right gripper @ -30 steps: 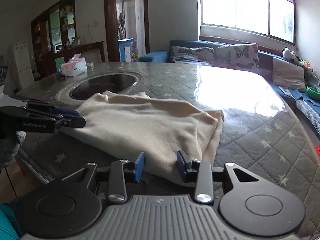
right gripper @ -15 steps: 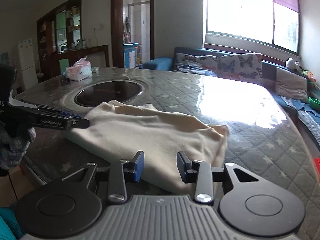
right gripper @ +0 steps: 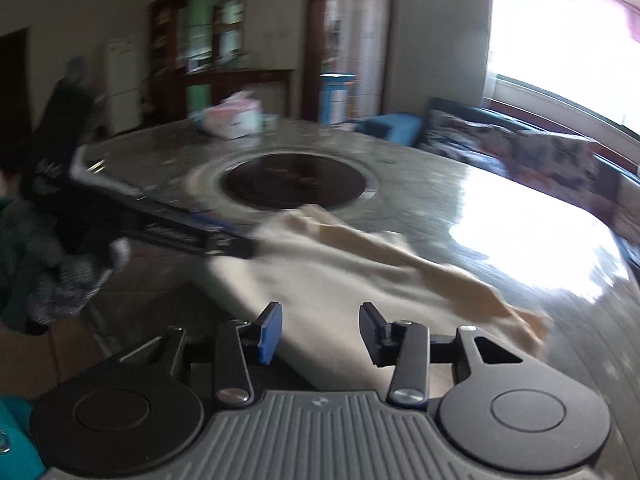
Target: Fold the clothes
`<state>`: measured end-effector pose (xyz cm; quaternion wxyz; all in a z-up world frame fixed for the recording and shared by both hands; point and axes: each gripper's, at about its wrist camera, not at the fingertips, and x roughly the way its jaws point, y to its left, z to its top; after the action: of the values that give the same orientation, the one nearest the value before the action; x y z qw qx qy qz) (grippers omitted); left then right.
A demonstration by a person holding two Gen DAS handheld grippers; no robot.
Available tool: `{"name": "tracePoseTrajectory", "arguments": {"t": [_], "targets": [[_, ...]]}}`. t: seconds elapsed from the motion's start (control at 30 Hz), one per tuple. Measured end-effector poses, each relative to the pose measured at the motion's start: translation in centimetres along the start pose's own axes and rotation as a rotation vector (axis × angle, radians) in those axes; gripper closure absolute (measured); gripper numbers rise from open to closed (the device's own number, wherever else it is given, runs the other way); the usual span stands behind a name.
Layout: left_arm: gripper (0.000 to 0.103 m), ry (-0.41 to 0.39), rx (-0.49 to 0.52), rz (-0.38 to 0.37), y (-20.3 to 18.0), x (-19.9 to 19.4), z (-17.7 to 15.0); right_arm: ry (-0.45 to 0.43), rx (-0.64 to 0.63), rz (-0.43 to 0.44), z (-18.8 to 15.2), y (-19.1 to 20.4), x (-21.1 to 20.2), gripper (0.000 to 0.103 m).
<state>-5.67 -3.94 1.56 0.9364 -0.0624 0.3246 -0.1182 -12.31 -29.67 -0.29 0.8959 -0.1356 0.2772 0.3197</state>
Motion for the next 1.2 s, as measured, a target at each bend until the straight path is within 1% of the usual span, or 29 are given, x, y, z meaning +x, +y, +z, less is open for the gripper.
{"name": "tracePoseTrajectory", "arguments": {"t": [0.1,0.13,0.2,0.3,0.4,0.43,0.5,0.57,0.6,0.63,0.67,0.8,0.9,1.0,1.03,1.07,1.1,1.13,1.17,1.2], "targets": [[0.070,-0.001,-0.043,0.003,1.2,-0.4,0.6,0.011,-0.073,0.055,0.8,1.7,1.2,0.060],[0.071,-0.002,-0.060,0.007,1.7,-0.5,0.9,0.002,-0.103,0.074,1.1,2.4,1.5,0.060],[0.071,0.004,-0.098,0.010,2.7,-0.8,1.3,0.016,-0.161,0.113,1.7,3.8,2.5,0.060],[0.071,0.019,-0.147,-0.003,3.7,-1.0,1.5,0.033,-0.253,0.154,2.3,5.9,4.0,0.060],[0.071,0.037,-0.187,-0.019,4.0,-0.9,1.5,0.042,-0.326,0.136,2.2,7.6,5.3,0.060],[0.071,0.042,-0.200,-0.027,4.0,-0.8,1.5,0.045,-0.330,0.127,2.2,7.9,5.7,0.061],[0.065,0.052,-0.231,-0.047,4.0,-0.7,1.5,0.049,-0.340,0.108,2.2,8.3,6.2,0.062],[0.060,0.055,-0.268,-0.073,4.0,-0.6,1.6,0.049,-0.332,0.096,2.3,8.4,6.3,0.076],[0.059,0.057,-0.286,-0.086,4.0,-0.6,1.7,0.047,-0.322,0.093,2.3,8.3,6.2,0.078],[0.058,0.060,-0.305,-0.098,4.0,-0.5,1.8,0.046,-0.311,0.090,2.4,8.2,6.2,0.084],[0.053,0.066,-0.327,-0.109,4.0,-0.4,1.9,0.043,-0.297,0.088,2.5,8.1,6.1,0.088],[0.048,0.093,-0.405,-0.141,4.2,0.3,2.3,0.012,-0.184,0.115,3.3,6.6,4.7,0.090],[0.042,0.125,-0.461,-0.152,4.3,0.9,2.4,-0.020,-0.140,0.126,3.5,5.9,3.5,0.091],[0.041,0.160,-0.539,-0.167,4.4,1.8,2.2,-0.040,-0.114,0.143,3.6,5.3,2.5,0.091],[0.043,0.161,-0.555,-0.177,4.5,2.0,2.2,-0.044,-0.110,0.149,3.5,5.1,2.3,0.091],[0.048,0.164,-0.572,-0.189,4.5,2.1,2.1,-0.048,-0.106,0.155,3.4,4.9,2.1,0.091],[0.057,0.173,-0.592,-0.203,4.5,2.3,2.0,-0.051,-0.102,0.160,3.3,4.8,1.8,0.091],[0.078,0.186,-0.611,-0.215,4.5,2.5,1.9,-0.051,-0.099,0.162,3.3,4.6,1.6,0.091],[0.083,0.199,-0.630,-0.226,4.5,2.9,1.7,-0.051,-0.096,0.164,3.2,4.4,1.4,0.091],[0.084,0.205,-0.634,-0.225,4.6,3.1,1.5,-0.051,-0.091,0.166,3.1,4.2,1.2,0.091]]}}
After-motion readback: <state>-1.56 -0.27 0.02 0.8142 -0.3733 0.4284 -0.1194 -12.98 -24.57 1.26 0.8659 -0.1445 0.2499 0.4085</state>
